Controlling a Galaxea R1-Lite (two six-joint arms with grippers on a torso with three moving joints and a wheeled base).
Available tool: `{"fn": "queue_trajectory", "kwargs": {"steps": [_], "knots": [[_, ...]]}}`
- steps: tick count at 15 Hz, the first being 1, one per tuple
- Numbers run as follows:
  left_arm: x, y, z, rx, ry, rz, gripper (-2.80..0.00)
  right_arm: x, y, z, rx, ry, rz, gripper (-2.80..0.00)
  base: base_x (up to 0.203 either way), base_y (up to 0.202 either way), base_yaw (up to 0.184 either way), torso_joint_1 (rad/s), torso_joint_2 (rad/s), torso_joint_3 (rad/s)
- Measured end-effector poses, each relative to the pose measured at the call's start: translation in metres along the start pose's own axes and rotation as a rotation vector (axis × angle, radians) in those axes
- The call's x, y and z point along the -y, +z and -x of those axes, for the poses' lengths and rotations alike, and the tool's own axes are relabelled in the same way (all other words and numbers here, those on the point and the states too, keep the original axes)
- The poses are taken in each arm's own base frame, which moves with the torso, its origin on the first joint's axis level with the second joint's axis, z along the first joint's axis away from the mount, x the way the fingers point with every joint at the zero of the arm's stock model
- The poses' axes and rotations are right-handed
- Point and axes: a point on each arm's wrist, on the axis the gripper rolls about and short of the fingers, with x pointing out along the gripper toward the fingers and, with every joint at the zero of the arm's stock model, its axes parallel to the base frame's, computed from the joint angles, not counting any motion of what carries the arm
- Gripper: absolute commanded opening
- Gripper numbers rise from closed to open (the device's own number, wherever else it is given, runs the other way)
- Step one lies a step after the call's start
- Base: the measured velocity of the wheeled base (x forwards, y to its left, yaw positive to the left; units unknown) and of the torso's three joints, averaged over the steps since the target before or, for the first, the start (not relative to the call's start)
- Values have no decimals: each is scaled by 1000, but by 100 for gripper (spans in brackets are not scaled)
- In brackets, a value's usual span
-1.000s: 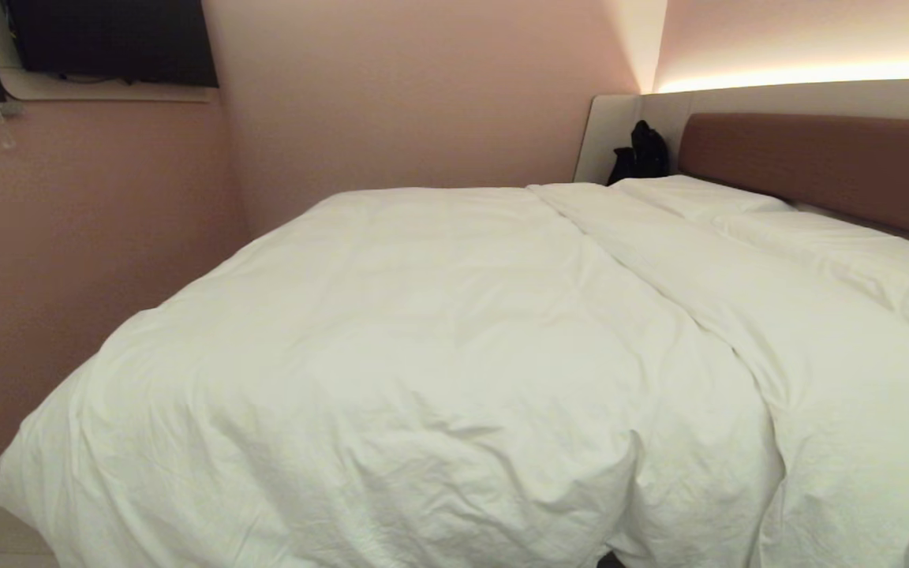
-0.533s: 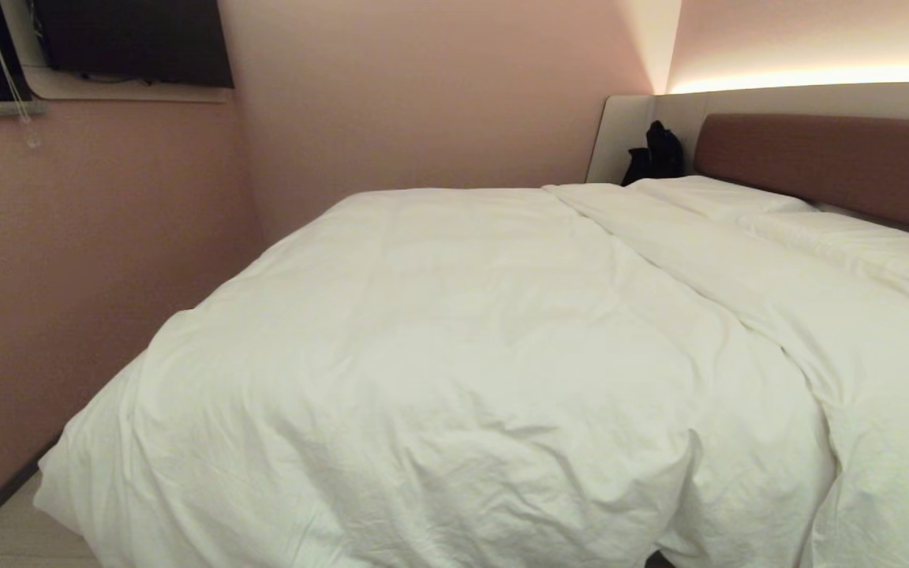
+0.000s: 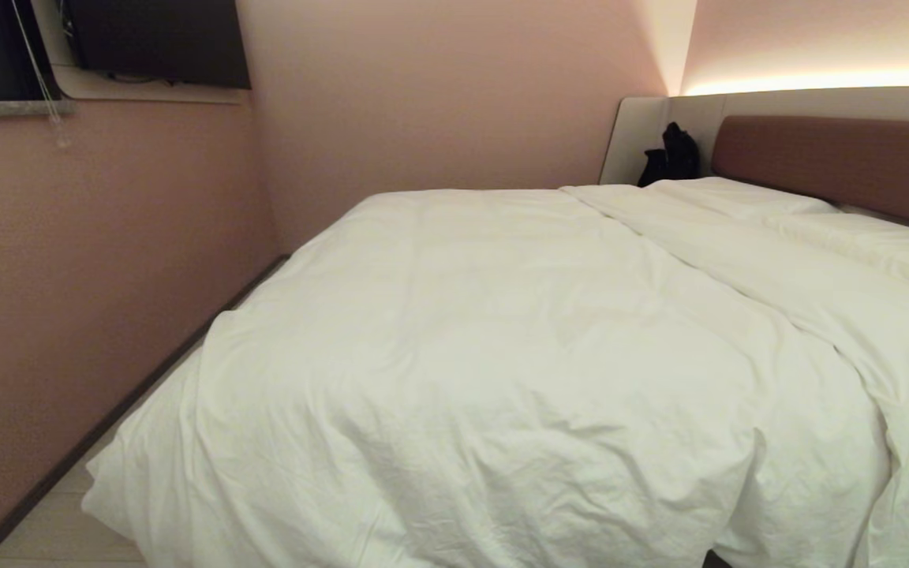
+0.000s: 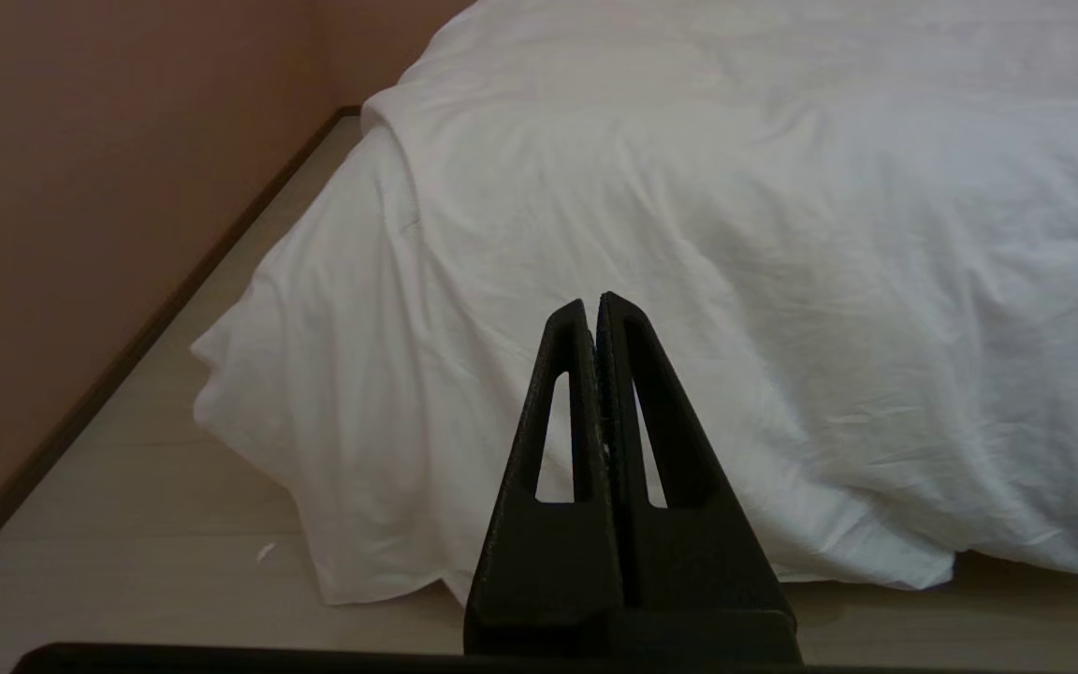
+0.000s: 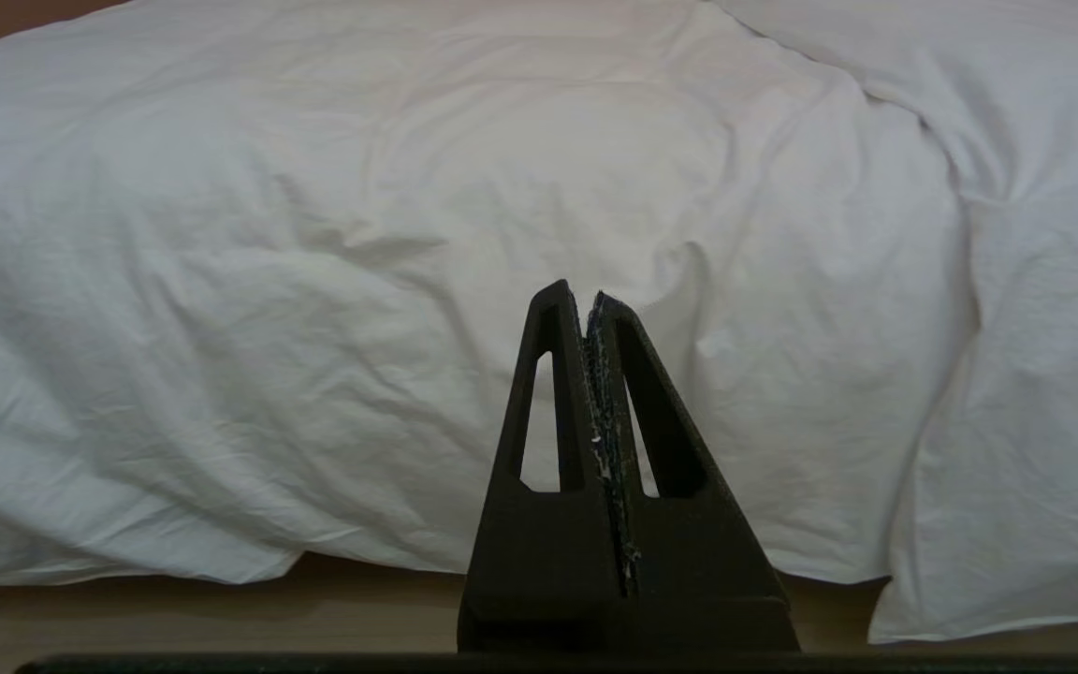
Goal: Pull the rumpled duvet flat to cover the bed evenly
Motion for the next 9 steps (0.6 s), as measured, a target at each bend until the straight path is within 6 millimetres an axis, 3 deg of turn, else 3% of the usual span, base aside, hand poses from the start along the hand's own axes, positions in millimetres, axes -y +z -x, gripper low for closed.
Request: {"fn": "queue_trajectory", "kwargs": {"steps": [9], "knots": [[0, 0, 0, 0, 0, 0, -280, 0, 0, 0, 0, 0, 0, -280, 0, 195, -2, 2, 4, 2]]}}
